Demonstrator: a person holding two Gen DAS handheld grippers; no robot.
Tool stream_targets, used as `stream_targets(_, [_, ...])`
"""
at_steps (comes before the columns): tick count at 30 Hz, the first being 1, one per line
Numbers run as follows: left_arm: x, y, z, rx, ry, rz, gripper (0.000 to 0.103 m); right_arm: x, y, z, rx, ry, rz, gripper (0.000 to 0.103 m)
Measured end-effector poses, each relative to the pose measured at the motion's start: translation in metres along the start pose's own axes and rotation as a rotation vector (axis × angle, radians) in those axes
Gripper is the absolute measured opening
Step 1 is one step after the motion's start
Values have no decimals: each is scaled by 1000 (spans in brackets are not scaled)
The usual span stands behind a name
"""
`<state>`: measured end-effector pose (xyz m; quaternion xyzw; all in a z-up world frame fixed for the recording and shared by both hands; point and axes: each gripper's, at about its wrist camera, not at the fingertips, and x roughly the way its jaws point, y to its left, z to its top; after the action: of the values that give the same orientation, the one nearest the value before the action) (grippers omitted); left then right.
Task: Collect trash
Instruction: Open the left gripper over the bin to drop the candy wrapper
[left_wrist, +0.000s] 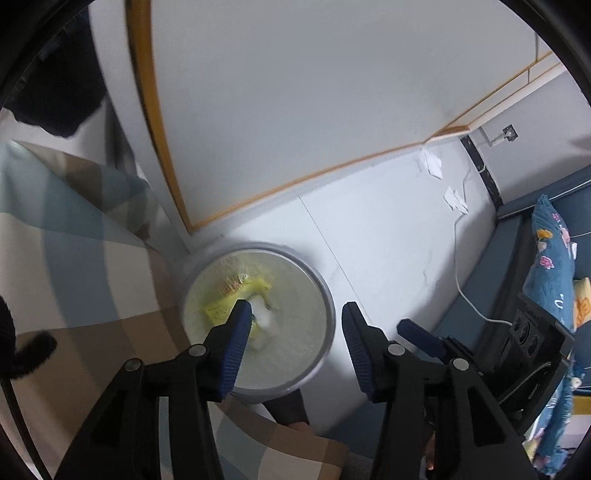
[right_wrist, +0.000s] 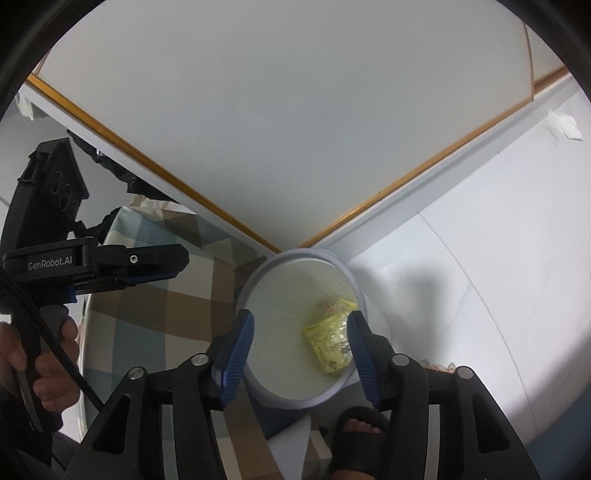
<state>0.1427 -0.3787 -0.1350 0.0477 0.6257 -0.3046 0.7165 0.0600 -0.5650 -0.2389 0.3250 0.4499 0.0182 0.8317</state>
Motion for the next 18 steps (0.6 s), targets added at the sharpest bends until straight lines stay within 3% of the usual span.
stream_targets(4, [-23, 0, -4, 9, -91, 23, 49, -9, 2, 0, -16, -7, 1, 62])
stream_targets(6, [-38, 1, -7, 8, -145, 51, 64, -15, 7, 2, -26, -19, 3, 67])
stream_targets(7, [-45, 2, -8, 8, -167, 64, 66, -17, 10, 2, -32, -24, 4, 68])
stream_targets(18, [-98, 10, -26, -6, -298, 125, 69, -55, 49, 3, -123, -92, -24, 86])
